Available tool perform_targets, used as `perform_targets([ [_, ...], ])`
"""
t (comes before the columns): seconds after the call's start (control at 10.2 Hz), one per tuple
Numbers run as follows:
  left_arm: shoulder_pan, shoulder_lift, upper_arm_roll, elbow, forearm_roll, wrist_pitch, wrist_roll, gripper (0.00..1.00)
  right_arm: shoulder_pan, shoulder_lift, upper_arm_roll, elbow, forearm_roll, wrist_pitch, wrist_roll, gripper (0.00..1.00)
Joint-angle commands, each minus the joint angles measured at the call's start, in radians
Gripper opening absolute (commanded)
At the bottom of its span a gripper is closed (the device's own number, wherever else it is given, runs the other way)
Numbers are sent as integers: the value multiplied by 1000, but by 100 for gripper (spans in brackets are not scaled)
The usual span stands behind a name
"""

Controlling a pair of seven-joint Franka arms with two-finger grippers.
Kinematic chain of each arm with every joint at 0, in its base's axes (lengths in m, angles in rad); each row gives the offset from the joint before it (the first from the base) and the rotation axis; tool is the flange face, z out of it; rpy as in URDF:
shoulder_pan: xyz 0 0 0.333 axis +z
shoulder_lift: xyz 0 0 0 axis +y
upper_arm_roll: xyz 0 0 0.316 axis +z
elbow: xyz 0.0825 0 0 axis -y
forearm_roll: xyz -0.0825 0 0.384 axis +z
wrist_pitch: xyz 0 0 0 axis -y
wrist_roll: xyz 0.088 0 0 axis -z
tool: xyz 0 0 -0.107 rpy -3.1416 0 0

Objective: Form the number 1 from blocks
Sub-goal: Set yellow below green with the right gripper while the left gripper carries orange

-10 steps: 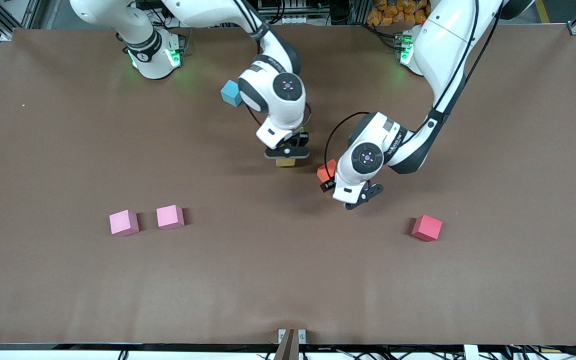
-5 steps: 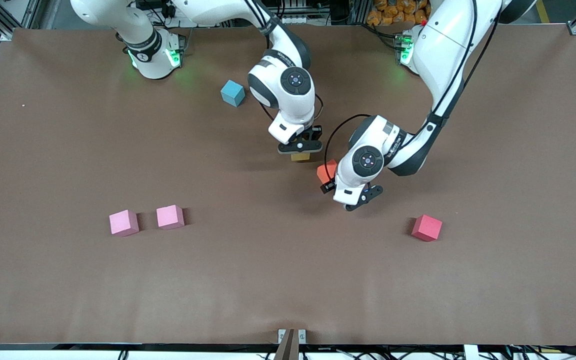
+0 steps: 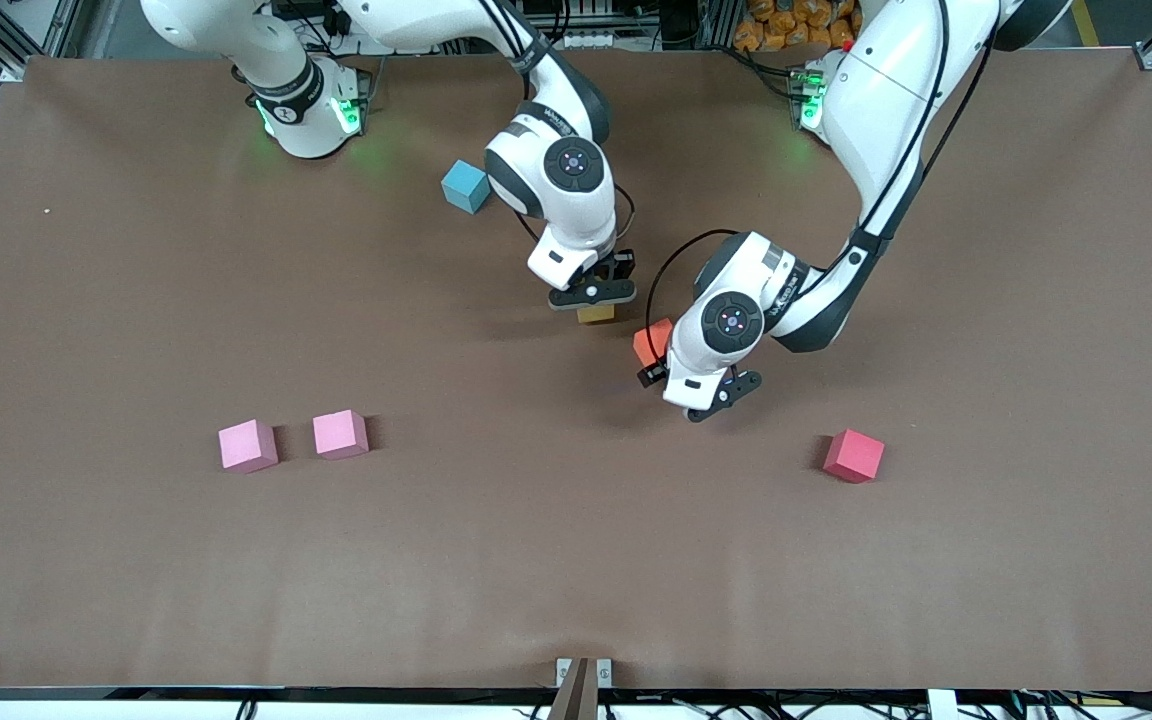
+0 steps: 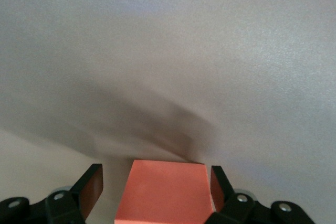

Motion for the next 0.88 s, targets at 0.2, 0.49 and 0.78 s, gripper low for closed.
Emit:
perform_targets([
  [0.2,-17,9,-4,7,-38,13,-10,91,14,-38,3,-74,17,37,-12,0],
  [0.49,-32,15,-4,22,-61,13,-13,91,25,-41,8,-85,19,44,0,0],
  [0.78,-45,23,-2,21,-63,13,1,43,37,-46,8,-113,23,73,6,0],
])
